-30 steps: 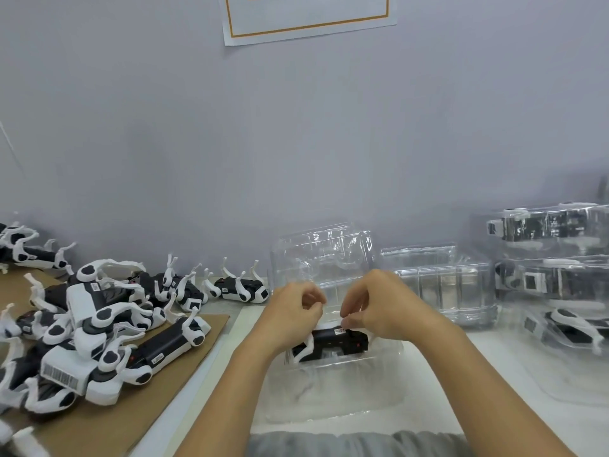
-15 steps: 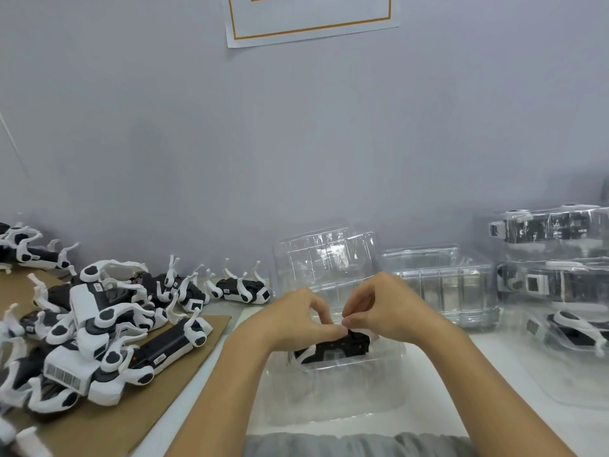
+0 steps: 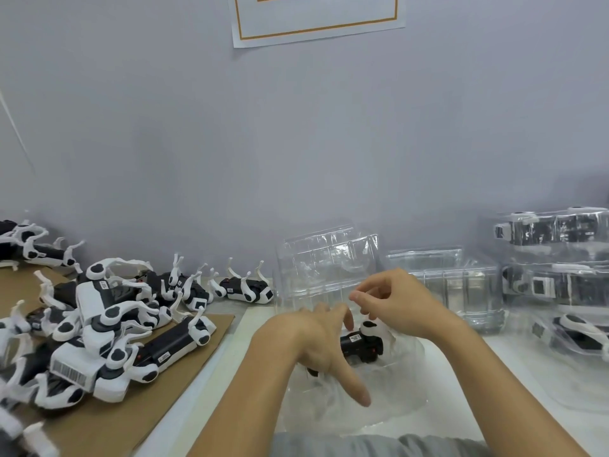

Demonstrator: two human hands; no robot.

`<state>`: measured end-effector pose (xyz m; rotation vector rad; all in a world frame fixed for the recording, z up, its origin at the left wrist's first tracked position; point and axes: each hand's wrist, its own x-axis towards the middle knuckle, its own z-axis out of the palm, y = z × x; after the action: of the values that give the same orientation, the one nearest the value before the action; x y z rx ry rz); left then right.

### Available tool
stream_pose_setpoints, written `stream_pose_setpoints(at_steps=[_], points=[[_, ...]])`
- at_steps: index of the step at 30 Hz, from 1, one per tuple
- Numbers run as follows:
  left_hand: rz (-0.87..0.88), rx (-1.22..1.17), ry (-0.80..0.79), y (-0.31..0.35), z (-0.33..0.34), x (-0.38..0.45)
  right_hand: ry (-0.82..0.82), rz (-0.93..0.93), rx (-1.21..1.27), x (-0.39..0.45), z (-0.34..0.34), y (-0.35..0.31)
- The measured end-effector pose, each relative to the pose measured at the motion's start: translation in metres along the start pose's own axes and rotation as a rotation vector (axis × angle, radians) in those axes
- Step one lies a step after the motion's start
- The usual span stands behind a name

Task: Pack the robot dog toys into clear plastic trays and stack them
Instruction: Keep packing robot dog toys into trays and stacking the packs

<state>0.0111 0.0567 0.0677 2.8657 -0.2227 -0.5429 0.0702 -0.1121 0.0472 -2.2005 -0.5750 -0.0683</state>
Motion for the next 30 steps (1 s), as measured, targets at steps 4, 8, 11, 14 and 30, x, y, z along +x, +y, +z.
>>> stream_pose_setpoints(at_steps=[4,8,11,14,30], points=[[0.021,0.032,0.064,0.001,0.002,-0.001,0.102,-0.018,0.000,0.002,0.001,0.001],[0.045,-0.008,0.122,0.003,-0.004,-0.007,0.218,-0.023,0.049,0.003,-0.008,-0.001],[0.080,-0.094,0.154,0.006,-0.013,-0.016,0.282,-0.022,0.078,0.003,-0.023,-0.007],[0.131,-0.138,0.237,0.007,-0.023,-0.025,0.330,-0.037,0.122,0.000,-0.041,-0.016],[0.178,0.291,1.114,0.009,-0.035,-0.025,0.369,-0.253,0.238,-0.009,-0.052,-0.043]])
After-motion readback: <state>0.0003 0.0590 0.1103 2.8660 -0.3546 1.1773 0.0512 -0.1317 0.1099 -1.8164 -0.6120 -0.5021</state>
